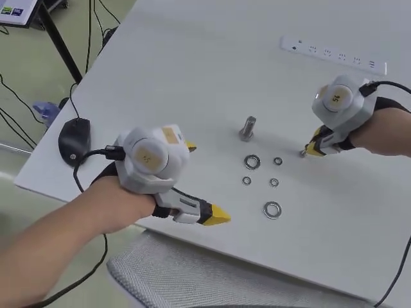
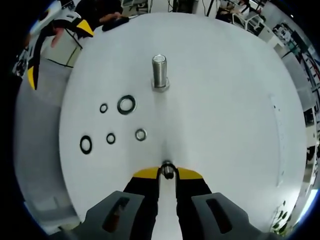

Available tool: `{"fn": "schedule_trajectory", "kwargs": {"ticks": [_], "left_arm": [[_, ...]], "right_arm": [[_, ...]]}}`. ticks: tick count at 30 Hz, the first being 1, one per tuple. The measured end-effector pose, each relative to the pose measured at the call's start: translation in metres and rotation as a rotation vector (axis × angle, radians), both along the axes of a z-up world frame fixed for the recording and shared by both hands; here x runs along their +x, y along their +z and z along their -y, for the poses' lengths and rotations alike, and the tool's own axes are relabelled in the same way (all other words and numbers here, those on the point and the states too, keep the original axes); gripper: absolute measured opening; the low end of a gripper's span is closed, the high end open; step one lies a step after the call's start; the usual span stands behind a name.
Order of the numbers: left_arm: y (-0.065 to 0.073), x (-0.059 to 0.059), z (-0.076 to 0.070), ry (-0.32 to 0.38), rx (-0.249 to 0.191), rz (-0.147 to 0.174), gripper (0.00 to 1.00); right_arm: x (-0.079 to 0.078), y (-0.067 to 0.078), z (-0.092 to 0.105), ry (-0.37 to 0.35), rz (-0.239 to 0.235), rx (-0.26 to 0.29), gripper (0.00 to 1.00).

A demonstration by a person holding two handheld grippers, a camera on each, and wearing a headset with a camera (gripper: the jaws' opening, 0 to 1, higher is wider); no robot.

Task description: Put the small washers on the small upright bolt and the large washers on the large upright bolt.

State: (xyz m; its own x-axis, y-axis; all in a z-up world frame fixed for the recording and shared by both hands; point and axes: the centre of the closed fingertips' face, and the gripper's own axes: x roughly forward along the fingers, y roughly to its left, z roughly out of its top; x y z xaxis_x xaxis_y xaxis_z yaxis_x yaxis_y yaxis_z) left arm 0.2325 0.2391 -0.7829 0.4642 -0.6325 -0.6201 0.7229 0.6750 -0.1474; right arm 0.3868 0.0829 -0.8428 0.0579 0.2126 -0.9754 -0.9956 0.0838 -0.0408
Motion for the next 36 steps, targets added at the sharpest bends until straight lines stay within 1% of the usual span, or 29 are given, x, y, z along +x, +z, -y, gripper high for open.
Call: {"fn": "schedule_trajectory", "kwargs": {"ticks": [3,7,17,20,22,25,29,34,36], "left_arm": [[-0.001,-0.001,-0.001,0.000,0.006,-0.001,0.89],[-0.001,-0.002,-0.001,0.002,0.001,-0.004,0.89],[-0.003,-0.005,-0.002,-0.006,0.006,-0.013,0.88],[-0.004,-0.007,-0.001,-0.011,0.007,-0.017,0.88],[-0.004,-0.008,-0.001,-0.010,0.006,-0.021,0.87],[-0.002,-0.008,0.000,-0.010,0.004,-0.017,0.87],[-0.002,-0.008,0.000,-0.014,0.010,-0.021,0.86],[-0.001,-0.008,0.001,-0.016,0.006,-0.020,0.85],[-0.001,-0.009,0.001,-0.016,0.008,-0.024,0.85]], "right_arm": [[0.001,-0.002,0.000,-0.002,0.000,0.000,0.12],[0.000,-0.007,0.001,-0.004,-0.003,-0.007,0.12],[-0.001,-0.015,0.000,-0.002,-0.007,-0.019,0.12],[-0.002,-0.018,-0.001,-0.003,-0.016,-0.018,0.12],[-0.002,-0.019,-0.001,-0.003,-0.016,-0.019,0.12],[-0.002,-0.021,-0.001,-0.002,-0.018,-0.017,0.12],[-0.003,-0.023,-0.001,0.005,-0.022,-0.017,0.12],[-0.003,-0.023,-0.001,0.008,-0.018,-0.018,0.12],[-0.003,-0.023,-0.001,0.006,-0.019,-0.017,0.13]]}}
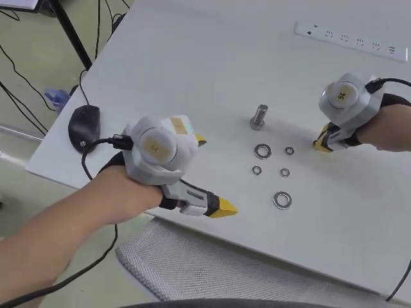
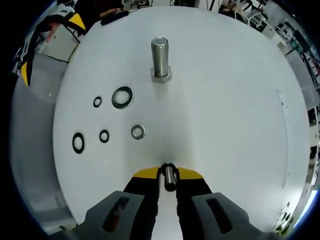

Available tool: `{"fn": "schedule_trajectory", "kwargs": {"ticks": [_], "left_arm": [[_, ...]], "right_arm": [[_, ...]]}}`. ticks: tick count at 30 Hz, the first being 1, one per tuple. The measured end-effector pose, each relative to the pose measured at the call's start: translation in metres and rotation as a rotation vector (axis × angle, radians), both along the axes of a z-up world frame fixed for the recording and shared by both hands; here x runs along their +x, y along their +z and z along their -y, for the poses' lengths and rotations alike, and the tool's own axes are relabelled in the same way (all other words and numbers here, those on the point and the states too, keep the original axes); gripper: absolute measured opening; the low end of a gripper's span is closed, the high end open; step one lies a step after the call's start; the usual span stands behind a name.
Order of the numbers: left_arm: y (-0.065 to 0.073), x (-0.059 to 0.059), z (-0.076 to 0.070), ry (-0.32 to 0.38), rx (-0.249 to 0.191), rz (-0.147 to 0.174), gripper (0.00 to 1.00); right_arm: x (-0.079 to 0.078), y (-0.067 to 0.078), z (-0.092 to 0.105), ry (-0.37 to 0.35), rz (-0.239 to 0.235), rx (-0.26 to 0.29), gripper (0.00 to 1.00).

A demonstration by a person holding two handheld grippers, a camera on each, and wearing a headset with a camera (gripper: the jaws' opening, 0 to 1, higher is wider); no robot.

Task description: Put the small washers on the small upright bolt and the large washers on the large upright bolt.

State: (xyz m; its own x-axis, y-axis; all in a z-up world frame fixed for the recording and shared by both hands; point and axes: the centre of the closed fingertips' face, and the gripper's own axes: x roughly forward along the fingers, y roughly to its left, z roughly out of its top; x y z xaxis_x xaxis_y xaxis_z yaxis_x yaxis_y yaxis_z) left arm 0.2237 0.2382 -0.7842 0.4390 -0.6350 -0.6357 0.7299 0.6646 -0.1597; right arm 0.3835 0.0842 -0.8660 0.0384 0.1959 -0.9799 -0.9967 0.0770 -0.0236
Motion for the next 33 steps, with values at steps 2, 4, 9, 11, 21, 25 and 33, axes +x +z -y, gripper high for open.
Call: {"fn": "schedule_trajectory", "kwargs": {"ticks": [2,4,9,11,21,25,33], "left_arm": [[0.001,0.000,0.000,0.000,-0.002,-0.001,0.85],[0.001,0.000,-0.001,-0.003,0.000,0.000,0.85],[0.002,-0.001,-0.002,-0.002,0.002,-0.005,0.83],[0.001,-0.002,-0.002,-0.002,0.000,-0.006,0.83],[-0.001,-0.003,-0.004,-0.011,0.004,-0.012,0.83],[0.001,-0.003,-0.004,-0.014,0.004,-0.007,0.83],[0.009,-0.001,-0.003,-0.026,0.006,0.009,0.83]], "right_arm": [[0.000,0.000,0.000,-0.003,-0.002,-0.001,0.13],[0.000,0.000,0.000,0.002,-0.001,0.000,0.13],[0.000,0.000,0.000,0.010,-0.001,0.001,0.13],[0.000,0.000,0.001,0.010,-0.003,0.001,0.13],[0.000,0.002,0.000,0.003,-0.019,0.014,0.22],[0.000,0.009,-0.001,0.010,-0.017,0.016,0.22],[0.004,0.025,-0.003,0.027,-0.003,0.013,0.23]]}}
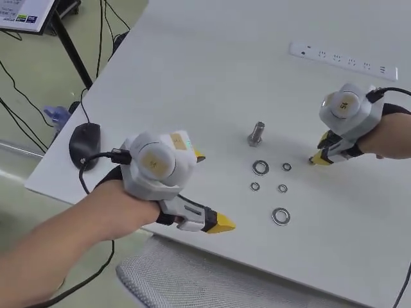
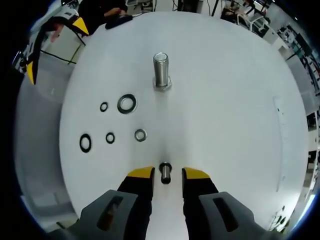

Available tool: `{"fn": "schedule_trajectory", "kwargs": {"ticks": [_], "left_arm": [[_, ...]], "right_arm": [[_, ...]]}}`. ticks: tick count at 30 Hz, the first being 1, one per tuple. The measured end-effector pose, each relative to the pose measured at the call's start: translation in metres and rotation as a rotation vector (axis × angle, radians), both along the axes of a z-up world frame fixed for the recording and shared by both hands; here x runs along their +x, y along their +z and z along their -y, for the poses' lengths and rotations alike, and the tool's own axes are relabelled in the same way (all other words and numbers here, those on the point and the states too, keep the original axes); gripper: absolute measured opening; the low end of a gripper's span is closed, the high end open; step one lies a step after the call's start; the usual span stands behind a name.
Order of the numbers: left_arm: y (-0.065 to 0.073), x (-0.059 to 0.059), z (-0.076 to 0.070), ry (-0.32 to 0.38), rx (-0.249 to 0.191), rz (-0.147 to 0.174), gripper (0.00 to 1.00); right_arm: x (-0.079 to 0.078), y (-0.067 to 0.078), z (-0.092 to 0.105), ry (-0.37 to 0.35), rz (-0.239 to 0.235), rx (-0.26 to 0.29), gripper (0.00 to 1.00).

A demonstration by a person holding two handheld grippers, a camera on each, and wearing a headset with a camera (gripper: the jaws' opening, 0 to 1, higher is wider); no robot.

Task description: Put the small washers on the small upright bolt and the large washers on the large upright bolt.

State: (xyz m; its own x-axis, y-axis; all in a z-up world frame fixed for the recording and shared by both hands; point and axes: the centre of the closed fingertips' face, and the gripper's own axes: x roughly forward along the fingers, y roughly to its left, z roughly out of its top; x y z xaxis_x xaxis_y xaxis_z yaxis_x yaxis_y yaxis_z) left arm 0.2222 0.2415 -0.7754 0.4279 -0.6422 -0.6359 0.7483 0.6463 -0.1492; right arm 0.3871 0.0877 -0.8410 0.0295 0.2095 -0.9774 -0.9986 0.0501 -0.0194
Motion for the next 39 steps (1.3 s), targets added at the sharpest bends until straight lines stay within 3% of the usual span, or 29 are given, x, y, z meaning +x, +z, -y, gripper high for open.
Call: {"fn": "schedule_trajectory", "kwargs": {"ticks": [12,25,39], "left_arm": [[0.008,-0.002,0.001,0.002,0.000,0.019,0.82],[0.009,-0.008,-0.005,0.005,0.010,0.020,0.81],[0.010,-0.008,-0.009,0.020,0.008,0.025,0.81]], "right_arm": [[-0.002,0.019,-0.004,0.031,0.011,-0.007,0.24],[-0.017,0.015,-0.027,0.117,-0.003,0.003,0.27],[-0.035,0.005,-0.042,0.153,-0.033,0.020,0.27]]}}
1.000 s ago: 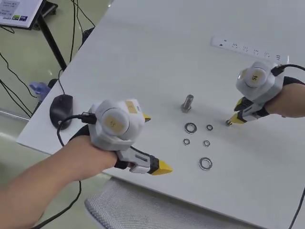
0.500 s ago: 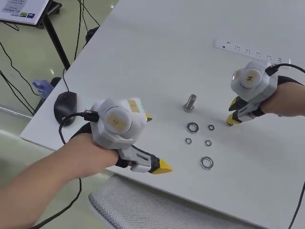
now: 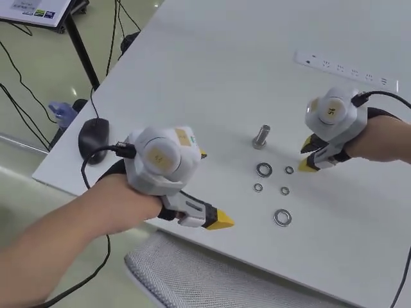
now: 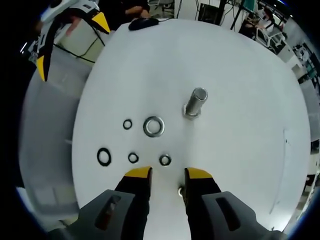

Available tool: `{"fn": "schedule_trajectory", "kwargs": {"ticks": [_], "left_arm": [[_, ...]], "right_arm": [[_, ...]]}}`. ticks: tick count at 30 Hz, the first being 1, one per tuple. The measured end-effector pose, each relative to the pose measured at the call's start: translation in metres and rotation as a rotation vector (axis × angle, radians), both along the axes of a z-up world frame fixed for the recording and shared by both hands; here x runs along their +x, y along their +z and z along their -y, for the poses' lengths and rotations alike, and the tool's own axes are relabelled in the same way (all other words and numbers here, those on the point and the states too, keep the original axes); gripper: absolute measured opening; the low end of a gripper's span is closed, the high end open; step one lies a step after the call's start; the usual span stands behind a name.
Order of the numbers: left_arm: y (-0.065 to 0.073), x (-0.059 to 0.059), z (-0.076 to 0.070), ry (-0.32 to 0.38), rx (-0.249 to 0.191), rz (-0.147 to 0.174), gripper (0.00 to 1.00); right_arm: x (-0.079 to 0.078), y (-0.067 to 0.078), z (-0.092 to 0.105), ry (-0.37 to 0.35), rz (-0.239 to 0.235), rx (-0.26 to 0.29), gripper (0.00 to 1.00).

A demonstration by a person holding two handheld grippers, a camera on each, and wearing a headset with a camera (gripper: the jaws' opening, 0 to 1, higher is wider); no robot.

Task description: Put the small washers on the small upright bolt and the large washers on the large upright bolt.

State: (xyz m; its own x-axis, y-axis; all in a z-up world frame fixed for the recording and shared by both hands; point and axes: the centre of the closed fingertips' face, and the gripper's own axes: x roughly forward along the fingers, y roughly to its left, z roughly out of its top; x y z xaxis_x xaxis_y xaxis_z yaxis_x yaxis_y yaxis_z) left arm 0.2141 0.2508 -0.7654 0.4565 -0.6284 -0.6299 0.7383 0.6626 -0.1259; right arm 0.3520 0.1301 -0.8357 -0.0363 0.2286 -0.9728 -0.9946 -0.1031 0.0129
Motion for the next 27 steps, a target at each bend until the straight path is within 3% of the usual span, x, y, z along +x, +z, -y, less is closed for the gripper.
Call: {"fn": "schedule_trajectory", "kwargs": {"ticks": [6,20,27], "left_arm": [[-0.001,0.000,-0.003,0.006,0.000,0.001,0.81],[-0.007,-0.004,-0.006,0.006,0.011,-0.014,0.79],[-0.008,-0.004,-0.009,0.006,0.012,-0.022,0.77]], "right_arm": [[-0.001,-0.006,-0.004,-0.016,0.006,0.020,0.28],[-0.004,-0.033,-0.001,-0.030,0.012,-0.017,0.27],[-0.003,-0.036,-0.001,-0.035,0.024,-0.015,0.26]]}}
